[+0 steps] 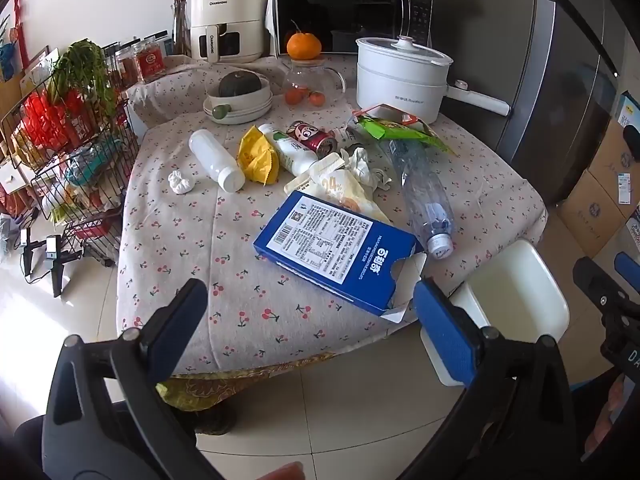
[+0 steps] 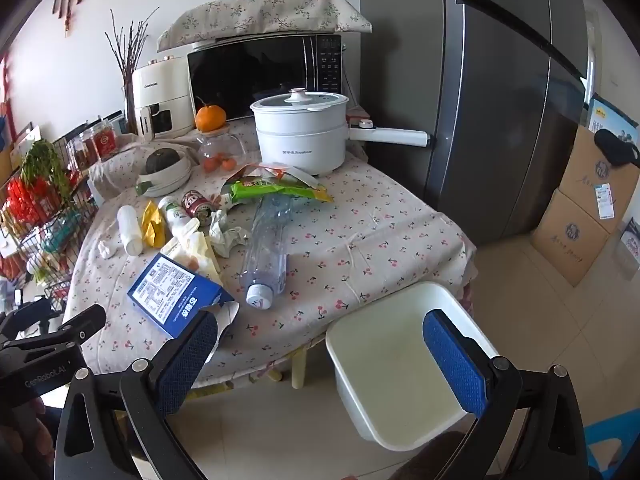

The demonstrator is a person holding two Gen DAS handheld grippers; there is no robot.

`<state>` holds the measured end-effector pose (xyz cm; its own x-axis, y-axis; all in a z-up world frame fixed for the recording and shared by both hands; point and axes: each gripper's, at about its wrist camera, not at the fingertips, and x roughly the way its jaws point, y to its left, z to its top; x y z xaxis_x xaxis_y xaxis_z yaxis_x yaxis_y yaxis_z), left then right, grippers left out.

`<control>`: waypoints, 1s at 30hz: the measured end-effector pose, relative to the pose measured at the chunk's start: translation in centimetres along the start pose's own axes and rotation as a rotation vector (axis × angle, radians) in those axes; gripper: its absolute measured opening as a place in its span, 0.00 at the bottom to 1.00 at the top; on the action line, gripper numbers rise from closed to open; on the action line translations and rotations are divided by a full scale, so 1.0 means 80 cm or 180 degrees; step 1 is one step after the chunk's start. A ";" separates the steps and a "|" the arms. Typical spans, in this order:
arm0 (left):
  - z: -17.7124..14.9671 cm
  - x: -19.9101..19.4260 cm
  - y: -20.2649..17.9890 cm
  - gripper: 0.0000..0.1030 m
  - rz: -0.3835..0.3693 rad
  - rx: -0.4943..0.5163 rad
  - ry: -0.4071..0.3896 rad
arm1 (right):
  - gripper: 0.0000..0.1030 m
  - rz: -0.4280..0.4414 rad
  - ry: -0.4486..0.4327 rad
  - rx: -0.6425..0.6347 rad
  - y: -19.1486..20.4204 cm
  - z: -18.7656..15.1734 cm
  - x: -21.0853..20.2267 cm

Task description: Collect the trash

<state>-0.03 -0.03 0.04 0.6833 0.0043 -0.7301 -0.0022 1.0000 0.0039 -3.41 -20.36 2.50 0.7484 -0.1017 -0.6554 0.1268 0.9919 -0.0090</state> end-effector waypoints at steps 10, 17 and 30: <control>-0.002 0.001 -0.008 0.99 -0.0057 0.0054 0.0038 | 1.00 -0.0071 0.0039 0.0088 -0.006 -0.006 0.004; -0.005 0.002 -0.006 0.99 -0.0073 0.0075 0.0036 | 1.00 -0.0128 0.0095 0.0089 -0.007 -0.007 0.005; -0.008 0.003 -0.008 0.99 -0.0066 0.0081 0.0017 | 1.00 -0.0135 0.0091 0.0090 -0.008 -0.009 0.005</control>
<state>-0.34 -0.70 -0.56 0.6791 -0.0164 -0.7339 0.0306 0.9995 0.0060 -3.68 -20.99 1.68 0.7232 -0.1410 -0.6761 0.1767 0.9841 -0.0162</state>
